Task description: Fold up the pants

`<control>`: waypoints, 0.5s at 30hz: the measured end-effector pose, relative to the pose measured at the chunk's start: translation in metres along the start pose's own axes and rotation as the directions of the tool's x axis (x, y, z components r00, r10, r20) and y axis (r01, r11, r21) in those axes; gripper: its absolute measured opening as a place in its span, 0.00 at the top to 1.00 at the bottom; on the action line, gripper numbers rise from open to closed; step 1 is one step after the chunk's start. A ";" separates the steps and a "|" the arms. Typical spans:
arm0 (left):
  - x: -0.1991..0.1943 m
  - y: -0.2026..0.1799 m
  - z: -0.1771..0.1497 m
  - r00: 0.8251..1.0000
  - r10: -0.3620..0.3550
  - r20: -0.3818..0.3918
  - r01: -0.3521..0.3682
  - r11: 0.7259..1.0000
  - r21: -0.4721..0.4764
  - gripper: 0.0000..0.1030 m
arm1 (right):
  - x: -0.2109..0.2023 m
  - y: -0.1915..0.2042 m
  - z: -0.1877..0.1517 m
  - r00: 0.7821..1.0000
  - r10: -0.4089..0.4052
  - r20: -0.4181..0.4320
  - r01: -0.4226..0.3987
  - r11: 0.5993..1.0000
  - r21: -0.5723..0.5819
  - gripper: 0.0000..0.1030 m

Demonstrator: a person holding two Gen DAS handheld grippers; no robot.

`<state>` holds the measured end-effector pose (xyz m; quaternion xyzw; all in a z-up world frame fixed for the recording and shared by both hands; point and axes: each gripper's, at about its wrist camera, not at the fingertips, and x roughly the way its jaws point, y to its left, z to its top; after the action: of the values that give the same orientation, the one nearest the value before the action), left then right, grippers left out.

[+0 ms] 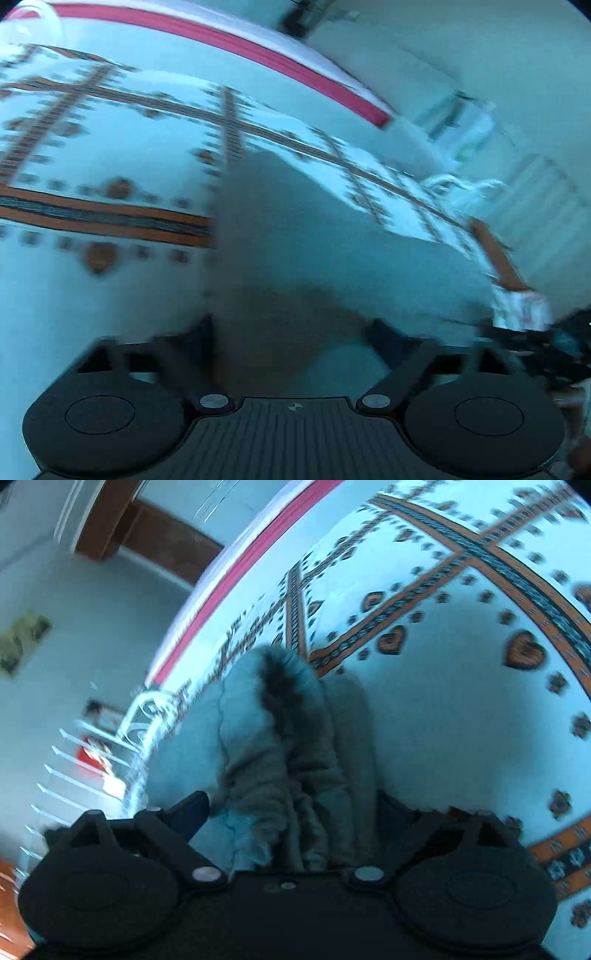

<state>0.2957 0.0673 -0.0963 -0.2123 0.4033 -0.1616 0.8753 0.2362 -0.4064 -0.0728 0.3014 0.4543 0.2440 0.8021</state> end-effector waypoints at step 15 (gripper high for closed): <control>-0.039 0.020 0.081 0.974 -0.014 0.225 0.011 1.000 0.016 0.75 | 0.027 0.087 0.073 0.989 0.107 0.099 -0.083 0.972 -0.219 0.64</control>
<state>0.3368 0.1217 -0.0344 -0.2254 0.2992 -0.1450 0.9158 0.3022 -0.3463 0.0025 0.2474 0.3653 0.3125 0.8412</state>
